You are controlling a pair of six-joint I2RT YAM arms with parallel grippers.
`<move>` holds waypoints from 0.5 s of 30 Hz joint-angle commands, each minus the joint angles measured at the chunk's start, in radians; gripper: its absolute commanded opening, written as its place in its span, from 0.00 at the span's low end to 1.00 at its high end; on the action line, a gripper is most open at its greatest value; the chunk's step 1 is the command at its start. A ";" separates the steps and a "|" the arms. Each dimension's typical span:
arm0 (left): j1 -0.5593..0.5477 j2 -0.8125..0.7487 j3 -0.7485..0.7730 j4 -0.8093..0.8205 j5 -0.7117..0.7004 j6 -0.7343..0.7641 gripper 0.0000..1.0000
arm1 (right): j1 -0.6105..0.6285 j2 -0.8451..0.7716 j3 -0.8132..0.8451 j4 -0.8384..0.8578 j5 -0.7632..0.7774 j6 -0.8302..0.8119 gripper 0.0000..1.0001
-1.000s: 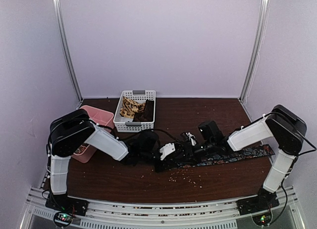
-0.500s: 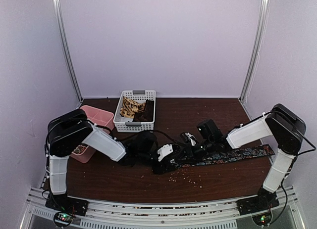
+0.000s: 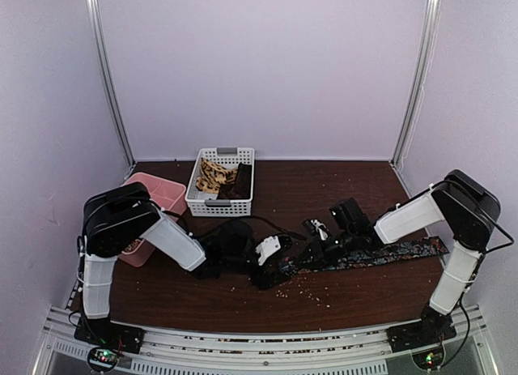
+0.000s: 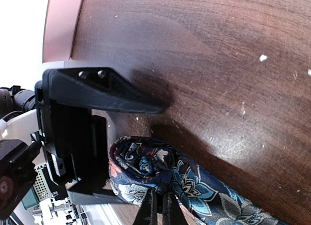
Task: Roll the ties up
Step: Roll the tie at the center of the board.
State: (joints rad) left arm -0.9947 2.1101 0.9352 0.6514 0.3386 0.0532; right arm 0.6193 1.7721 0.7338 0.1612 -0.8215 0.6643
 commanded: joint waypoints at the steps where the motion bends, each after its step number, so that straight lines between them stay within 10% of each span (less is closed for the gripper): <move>1: -0.005 0.098 0.087 0.018 -0.012 -0.033 0.81 | -0.013 0.023 -0.035 -0.037 0.066 -0.015 0.00; 15: -0.019 0.109 0.155 -0.319 0.117 0.167 0.44 | 0.022 -0.019 -0.030 0.024 0.034 0.064 0.00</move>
State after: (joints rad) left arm -1.0027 2.2181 1.1103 0.5873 0.4236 0.1184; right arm 0.6243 1.7531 0.7124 0.1864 -0.8249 0.6926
